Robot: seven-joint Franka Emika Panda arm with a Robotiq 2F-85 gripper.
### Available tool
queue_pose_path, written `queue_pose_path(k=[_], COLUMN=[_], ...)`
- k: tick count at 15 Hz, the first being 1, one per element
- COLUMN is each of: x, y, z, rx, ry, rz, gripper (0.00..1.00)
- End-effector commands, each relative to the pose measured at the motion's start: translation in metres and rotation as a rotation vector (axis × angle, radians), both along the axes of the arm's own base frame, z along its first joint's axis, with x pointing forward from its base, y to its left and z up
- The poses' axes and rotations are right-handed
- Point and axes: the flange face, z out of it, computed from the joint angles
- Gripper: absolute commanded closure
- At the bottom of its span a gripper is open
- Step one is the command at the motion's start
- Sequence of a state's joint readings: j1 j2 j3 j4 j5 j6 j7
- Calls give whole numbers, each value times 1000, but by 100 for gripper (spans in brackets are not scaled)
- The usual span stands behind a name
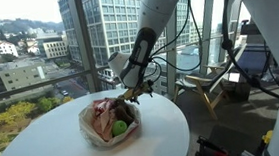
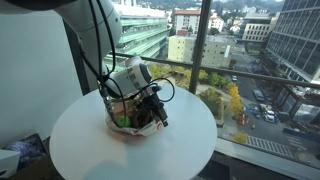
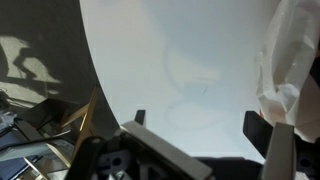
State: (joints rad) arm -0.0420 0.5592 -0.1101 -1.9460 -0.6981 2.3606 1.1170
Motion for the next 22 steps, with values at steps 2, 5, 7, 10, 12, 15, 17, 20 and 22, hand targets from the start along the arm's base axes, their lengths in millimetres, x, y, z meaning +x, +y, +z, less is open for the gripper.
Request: queue_pose_path(k=[2,5,7,10,12,15,17,20,22], x=[16,18,18,16,16,16,15,10,7], y=[12,14,12,13,17,17,16,19,28], z=[-12,-16,-21,-36,-51,-69,-77,-79,-71], rx=[106,151,168,241,281,286,255,233,216], ry=[-84,-97,-91,-75,-62,-48,-31,-4,25], rz=[89,111,120,146,163,183,209,234,235], gripper=[0,0,0,0,0,0,0,32,49])
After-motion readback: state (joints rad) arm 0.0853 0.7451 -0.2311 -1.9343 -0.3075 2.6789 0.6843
